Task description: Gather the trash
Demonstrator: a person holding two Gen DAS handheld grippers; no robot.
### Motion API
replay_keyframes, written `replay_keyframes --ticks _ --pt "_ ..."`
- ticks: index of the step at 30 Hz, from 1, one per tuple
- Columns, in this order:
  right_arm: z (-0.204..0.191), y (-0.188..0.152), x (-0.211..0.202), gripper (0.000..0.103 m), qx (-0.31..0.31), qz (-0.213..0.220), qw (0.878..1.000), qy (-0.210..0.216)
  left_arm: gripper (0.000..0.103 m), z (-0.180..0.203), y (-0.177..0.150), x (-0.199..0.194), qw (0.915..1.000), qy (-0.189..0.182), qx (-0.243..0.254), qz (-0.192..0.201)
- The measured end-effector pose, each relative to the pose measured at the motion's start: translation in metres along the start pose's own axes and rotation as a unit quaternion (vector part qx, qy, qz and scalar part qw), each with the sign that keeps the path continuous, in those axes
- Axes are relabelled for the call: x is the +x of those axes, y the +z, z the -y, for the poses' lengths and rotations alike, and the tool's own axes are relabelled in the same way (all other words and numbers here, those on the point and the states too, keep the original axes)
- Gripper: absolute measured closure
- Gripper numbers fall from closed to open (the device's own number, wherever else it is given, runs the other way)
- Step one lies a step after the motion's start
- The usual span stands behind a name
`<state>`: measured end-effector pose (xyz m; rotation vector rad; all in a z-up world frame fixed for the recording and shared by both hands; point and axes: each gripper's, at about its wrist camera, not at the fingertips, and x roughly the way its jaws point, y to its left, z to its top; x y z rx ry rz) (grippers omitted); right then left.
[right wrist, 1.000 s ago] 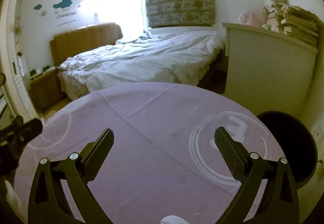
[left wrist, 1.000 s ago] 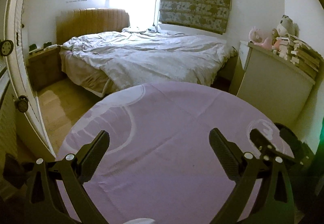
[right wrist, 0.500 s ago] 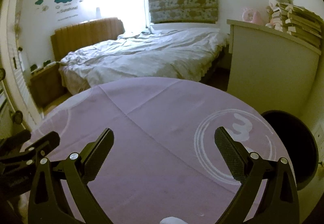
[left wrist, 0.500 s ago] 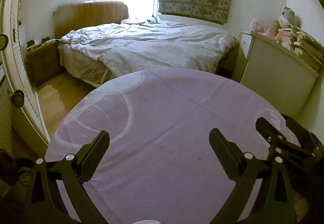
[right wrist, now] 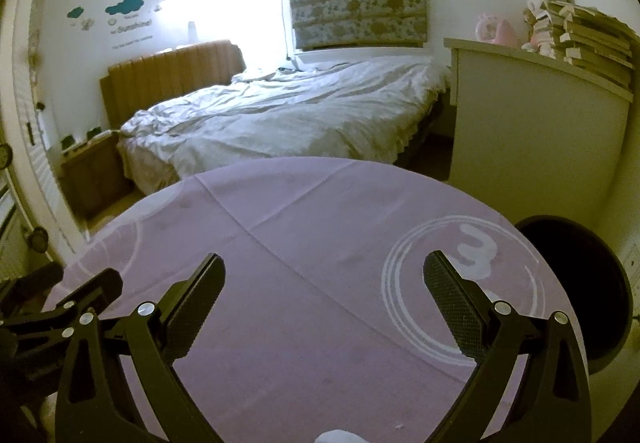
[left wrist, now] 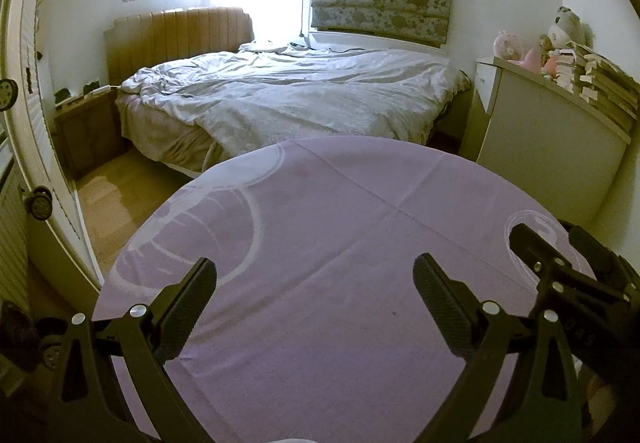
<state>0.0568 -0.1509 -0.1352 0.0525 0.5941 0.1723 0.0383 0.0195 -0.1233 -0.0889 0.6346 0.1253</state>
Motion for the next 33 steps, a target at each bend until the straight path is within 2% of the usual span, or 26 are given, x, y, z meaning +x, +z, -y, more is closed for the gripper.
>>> replay_keyframes --ticks 33 --pt "-0.0009 0.0006 -0.0006 0.005 0.001 0.0 1.0 0.0 0.005 -0.003 0.0009 0.0031 0.9999 -0.004 0.014 -0.001"
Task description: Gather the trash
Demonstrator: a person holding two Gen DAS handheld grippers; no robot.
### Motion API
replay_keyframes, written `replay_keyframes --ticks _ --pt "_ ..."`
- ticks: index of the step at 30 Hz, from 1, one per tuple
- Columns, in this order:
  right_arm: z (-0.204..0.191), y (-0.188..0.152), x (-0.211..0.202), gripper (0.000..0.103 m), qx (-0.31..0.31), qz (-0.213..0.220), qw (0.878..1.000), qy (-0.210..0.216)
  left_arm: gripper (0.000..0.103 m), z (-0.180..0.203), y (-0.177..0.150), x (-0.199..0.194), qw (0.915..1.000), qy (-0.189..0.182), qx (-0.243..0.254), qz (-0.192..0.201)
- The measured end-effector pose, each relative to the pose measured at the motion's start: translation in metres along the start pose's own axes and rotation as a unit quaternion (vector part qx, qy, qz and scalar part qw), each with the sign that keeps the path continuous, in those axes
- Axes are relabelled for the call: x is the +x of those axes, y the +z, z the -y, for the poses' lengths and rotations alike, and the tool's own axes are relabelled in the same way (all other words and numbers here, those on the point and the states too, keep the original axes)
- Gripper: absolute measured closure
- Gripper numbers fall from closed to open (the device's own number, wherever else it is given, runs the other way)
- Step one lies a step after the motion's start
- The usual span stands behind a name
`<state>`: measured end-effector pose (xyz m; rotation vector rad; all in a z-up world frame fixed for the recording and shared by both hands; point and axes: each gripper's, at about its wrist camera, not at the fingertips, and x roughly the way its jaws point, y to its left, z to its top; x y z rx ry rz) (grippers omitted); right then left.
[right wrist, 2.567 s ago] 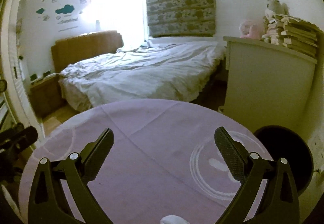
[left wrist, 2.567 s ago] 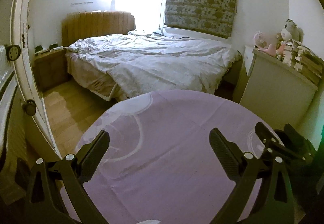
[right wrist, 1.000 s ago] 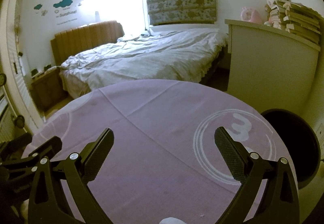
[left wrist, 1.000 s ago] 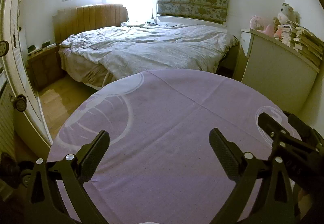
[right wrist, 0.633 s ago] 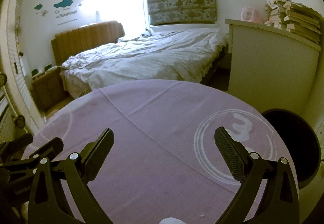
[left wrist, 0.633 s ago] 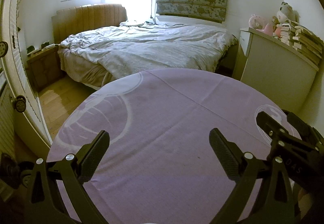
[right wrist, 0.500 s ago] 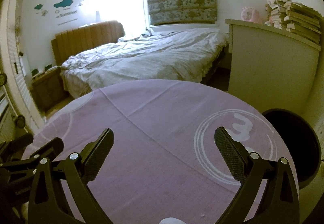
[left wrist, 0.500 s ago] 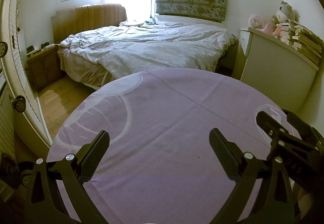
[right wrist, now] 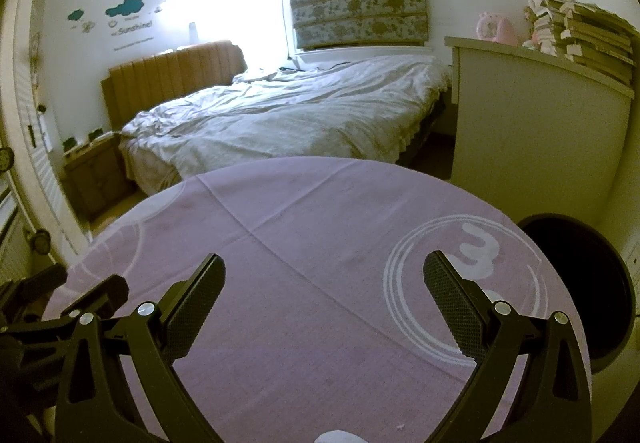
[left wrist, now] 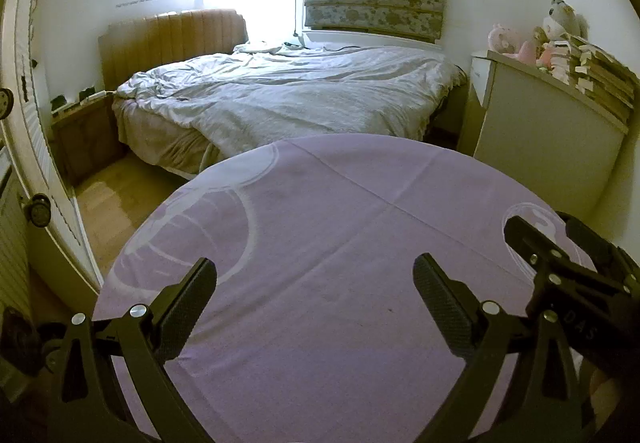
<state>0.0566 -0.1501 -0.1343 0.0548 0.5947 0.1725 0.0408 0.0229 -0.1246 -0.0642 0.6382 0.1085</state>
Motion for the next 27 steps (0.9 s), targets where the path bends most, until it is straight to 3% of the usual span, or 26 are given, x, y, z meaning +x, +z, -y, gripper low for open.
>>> replay_keyframes --ticks 27 --pt "-0.0007 -0.0003 -0.0004 0.005 0.001 0.0 1.0 0.0 0.005 -0.0013 0.0011 0.0021 1.0 -0.001 0.004 0.0"
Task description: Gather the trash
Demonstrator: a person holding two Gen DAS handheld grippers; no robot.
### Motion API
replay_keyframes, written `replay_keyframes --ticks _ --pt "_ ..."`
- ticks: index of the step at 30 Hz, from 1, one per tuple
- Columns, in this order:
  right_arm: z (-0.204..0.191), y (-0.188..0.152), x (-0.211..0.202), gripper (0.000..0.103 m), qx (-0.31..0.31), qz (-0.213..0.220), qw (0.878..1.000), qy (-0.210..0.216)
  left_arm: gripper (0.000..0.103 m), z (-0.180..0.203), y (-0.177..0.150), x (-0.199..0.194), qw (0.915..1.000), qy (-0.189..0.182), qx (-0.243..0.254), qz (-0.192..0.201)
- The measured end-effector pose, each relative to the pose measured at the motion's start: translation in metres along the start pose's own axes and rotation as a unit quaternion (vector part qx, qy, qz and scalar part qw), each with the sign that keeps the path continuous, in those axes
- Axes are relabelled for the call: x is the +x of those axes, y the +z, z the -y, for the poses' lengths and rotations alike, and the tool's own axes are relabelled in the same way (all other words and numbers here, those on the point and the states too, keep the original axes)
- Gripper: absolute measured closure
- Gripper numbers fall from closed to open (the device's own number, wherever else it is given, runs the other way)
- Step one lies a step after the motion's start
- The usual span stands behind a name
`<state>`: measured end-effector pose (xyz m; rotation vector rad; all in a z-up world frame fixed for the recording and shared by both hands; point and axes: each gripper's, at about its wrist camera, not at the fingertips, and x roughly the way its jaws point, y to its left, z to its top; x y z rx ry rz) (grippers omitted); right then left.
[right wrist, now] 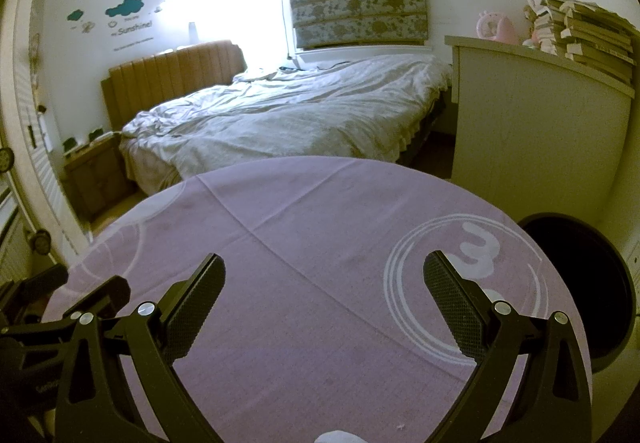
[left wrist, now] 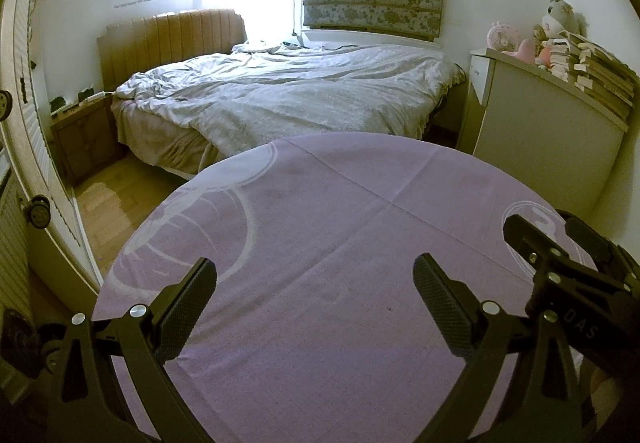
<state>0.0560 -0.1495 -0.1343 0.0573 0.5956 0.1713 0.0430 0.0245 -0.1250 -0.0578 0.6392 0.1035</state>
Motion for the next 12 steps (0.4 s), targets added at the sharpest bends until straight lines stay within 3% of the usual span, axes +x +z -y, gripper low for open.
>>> replay_keyframes --ticks 12 --pt "-0.0003 -0.0002 -0.0002 0.005 0.0 0.001 1.0 0.0 0.005 -0.0052 0.0005 0.0041 1.0 -0.004 -0.001 -0.002"
